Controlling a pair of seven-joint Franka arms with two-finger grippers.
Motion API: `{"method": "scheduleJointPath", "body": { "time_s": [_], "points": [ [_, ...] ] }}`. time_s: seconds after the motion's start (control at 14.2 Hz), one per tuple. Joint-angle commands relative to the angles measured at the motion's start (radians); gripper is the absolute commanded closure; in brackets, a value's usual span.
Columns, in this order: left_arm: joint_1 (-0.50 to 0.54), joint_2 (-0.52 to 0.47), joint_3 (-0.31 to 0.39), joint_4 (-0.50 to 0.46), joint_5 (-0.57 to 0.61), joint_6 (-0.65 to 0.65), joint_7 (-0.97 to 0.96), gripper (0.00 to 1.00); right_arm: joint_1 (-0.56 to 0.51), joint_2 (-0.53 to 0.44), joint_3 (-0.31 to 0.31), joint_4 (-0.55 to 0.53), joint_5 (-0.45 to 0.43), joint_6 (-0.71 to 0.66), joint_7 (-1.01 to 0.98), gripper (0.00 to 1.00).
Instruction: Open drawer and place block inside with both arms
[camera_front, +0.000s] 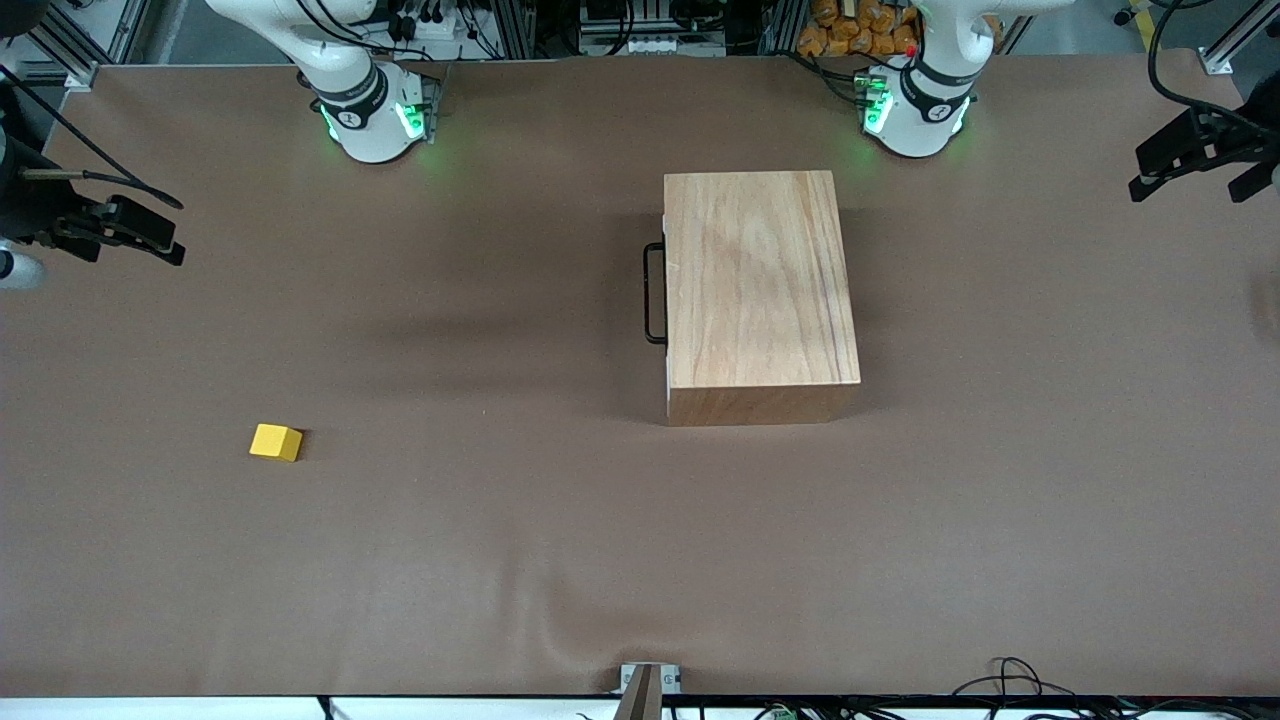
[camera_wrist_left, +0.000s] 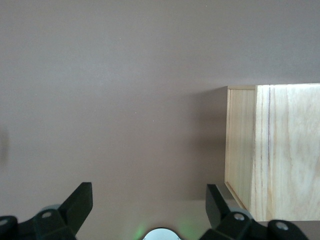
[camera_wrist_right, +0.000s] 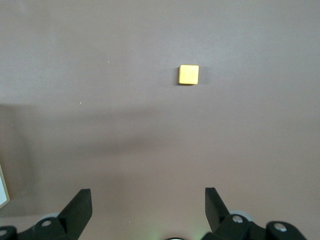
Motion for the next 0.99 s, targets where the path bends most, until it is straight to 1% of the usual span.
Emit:
{"method": "scheduleJointPath", "body": {
  "time_s": [0.0,0.71,0.92],
  "points": [
    [-0.015,0.022,0.009,0.026,0.004,-0.021,-0.004,0.00,-0.015,-0.018,0.015,-0.011,-0.018,-0.007,0.002,0.00],
    [-0.013,0.048,0.009,0.026,-0.010,-0.019,-0.005,0.00,-0.010,-0.012,0.016,-0.018,-0.018,-0.004,0.002,0.00],
    [-0.021,0.073,0.008,0.026,-0.011,-0.012,-0.008,0.00,-0.013,-0.011,0.016,-0.022,-0.016,-0.004,-0.001,0.00]
  ]
}}
